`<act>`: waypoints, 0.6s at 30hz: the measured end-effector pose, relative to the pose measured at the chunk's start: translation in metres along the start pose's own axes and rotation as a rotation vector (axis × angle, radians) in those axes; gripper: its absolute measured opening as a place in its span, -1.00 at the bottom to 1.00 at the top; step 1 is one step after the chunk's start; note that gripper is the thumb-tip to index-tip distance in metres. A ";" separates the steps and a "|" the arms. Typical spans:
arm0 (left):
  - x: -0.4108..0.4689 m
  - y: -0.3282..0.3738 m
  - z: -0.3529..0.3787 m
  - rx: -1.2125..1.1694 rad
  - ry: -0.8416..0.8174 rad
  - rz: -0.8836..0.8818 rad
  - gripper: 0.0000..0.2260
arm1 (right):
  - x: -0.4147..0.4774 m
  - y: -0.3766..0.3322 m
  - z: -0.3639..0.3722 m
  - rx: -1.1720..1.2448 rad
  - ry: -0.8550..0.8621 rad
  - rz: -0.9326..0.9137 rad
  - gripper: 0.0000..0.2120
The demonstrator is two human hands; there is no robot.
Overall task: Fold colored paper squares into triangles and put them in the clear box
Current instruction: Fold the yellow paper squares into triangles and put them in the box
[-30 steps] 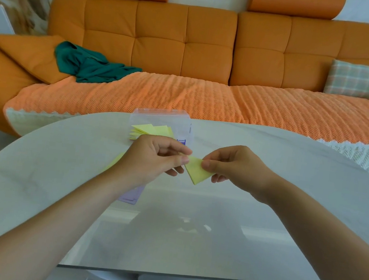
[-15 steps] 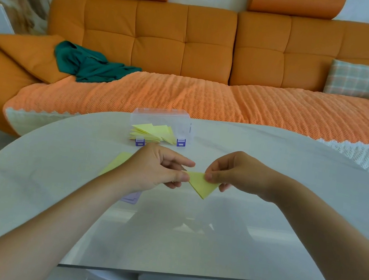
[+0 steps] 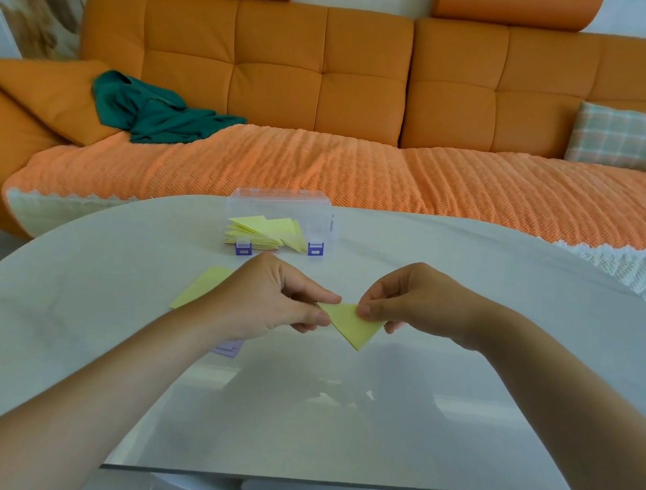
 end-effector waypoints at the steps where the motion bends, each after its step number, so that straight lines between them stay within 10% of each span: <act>1: 0.000 0.000 0.000 -0.004 -0.006 0.000 -0.74 | 0.000 0.000 0.000 -0.003 0.003 0.001 -0.93; 18: 0.005 -0.020 0.005 0.160 0.153 -0.066 -0.94 | 0.008 0.006 0.013 -0.094 0.008 0.019 -0.92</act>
Point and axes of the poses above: each hand's wrist, its own x-axis towards the middle knuckle, its own z-axis out of the palm, y = z × x, the point moved 4 cm from there along x, towards the middle knuckle, and after that the axes turned 15 degrees about -x, right-handed, at the moved point
